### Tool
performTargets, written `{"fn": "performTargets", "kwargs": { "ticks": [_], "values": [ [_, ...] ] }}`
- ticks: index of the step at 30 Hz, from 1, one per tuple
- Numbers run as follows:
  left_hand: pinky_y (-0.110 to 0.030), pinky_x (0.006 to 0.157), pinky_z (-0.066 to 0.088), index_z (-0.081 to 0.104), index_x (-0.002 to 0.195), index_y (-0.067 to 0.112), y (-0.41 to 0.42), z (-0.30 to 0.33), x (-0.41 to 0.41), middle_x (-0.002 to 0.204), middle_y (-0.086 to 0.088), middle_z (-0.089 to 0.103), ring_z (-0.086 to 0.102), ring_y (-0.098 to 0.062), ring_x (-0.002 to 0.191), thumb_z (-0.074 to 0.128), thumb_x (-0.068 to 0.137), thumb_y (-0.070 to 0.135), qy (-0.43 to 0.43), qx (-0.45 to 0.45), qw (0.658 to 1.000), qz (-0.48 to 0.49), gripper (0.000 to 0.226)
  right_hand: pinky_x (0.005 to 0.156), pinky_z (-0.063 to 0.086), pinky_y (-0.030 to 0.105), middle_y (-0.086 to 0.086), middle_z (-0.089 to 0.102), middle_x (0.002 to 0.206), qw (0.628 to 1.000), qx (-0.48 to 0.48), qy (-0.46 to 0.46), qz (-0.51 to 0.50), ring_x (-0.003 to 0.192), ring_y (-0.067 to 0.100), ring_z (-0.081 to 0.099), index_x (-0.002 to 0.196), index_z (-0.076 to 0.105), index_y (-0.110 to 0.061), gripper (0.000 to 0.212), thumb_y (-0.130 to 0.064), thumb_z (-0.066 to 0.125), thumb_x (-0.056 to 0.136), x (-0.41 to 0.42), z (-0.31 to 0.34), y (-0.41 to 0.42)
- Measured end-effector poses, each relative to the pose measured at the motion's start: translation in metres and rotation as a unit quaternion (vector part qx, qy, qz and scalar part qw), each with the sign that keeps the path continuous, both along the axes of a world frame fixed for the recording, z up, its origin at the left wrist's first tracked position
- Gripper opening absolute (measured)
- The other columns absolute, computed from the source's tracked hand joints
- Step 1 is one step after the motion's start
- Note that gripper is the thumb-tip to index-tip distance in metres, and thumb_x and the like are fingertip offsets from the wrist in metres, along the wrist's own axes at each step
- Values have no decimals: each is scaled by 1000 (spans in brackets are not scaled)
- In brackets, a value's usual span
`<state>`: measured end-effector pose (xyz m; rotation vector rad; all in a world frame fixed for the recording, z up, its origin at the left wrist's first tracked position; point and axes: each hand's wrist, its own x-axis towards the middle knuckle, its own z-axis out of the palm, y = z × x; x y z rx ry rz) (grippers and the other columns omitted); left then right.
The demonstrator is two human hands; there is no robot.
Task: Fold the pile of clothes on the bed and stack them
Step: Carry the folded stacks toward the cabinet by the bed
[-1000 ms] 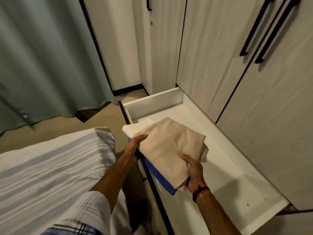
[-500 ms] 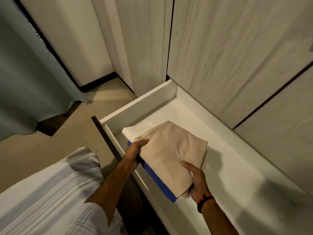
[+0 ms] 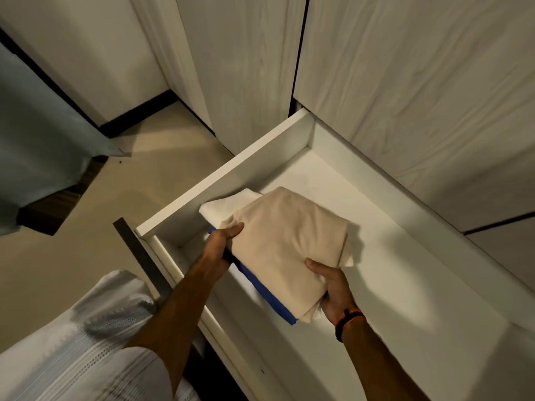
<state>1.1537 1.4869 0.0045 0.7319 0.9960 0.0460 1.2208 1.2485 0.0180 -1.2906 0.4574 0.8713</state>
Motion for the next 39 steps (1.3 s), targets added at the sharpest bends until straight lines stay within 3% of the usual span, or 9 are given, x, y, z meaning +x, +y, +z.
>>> {"fn": "performTargets", "kwargs": {
  "ticks": [5, 12, 16, 19, 22, 24, 28, 32, 39],
  "values": [
    [-45, 82, 56, 48, 141, 21, 18, -29, 11, 128, -12, 64, 62, -34, 114, 76, 76, 25, 2, 4, 1000, -16, 71, 98, 51, 52, 6, 70, 121, 1000, -4, -3, 4, 114, 31, 63, 129, 60, -20, 67, -16, 83, 67, 13, -32, 17],
    [-46, 96, 52, 60, 122, 15, 18, -51, 0, 112, -6, 69, 65, -23, 102, 72, 87, 21, 78, 27, 996, -12, 37, 98, 50, 54, 6, 66, 126, 998, -41, 17, -53, 115, 30, 62, 134, 55, -24, 52, -19, 73, 86, 10, -61, 25],
    [-38, 82, 57, 50, 131, 12, 28, -62, 7, 122, -8, 65, 65, -19, 103, 76, 84, 22, 79, 44, 996, -4, 55, 102, 48, 54, 3, 63, 130, 998, -50, -4, -40, 117, 26, 60, 140, 48, -27, 59, -23, 73, 87, 16, -69, 32],
    [-40, 90, 55, 53, 123, 9, 24, -68, 15, 116, -7, 66, 64, -16, 98, 84, 73, 43, 141, 126, 982, -8, 69, 105, 46, 50, 3, 59, 135, 992, -114, -51, -16, 120, 24, 57, 145, 40, -24, 79, -38, 80, 78, 11, -75, 34],
    [-44, 101, 48, 43, 138, -1, 12, -55, 18, 132, -19, 56, 57, -33, 118, 73, 64, 63, 273, 290, 908, -129, 102, 107, 43, 49, 17, 44, 143, 944, -305, -124, 33, 125, 36, 48, 148, 27, -6, 95, -40, 81, 77, 3, -67, 39],
    [-49, 106, 40, 29, 146, -3, -3, -38, 15, 145, -28, 37, 43, -43, 130, 62, 88, 41, 328, 479, 788, -206, 80, 113, 33, 52, 23, 26, 153, 866, -435, -224, 99, 138, 41, 32, 152, 16, -1, 100, -35, 78, 81, -3, -50, 42],
    [-56, 115, 28, 16, 155, 23, -15, -32, 17, 161, -16, 13, 14, -37, 147, 48, 96, 47, 193, 702, 576, -370, 71, 113, 26, 55, 24, 15, 160, 677, -509, -468, 250, 147, 42, 17, 154, 22, -4, 88, -42, 67, 87, -16, -39, 45],
    [-56, 121, 0, 3, 156, 32, -27, -38, 15, 164, -6, -8, -10, -29, 150, 36, 95, 64, 120, 613, 561, -543, 77, 119, 20, 57, 22, 11, 162, 661, -464, -459, 370, 149, 43, 6, 154, 27, -12, 76, -49, 54, 94, -21, -55, 47],
    [-52, 118, -14, -12, 154, 31, -25, -56, 11, 161, -5, -24, -23, -25, 148, 24, 97, 62, 122, 630, 543, -542, 74, 119, 0, 47, 14, -10, 164, 666, -438, -459, 392, 149, 37, -16, 158, 8, -21, 76, -56, 40, 98, -16, -77, 46]
  ]
}}
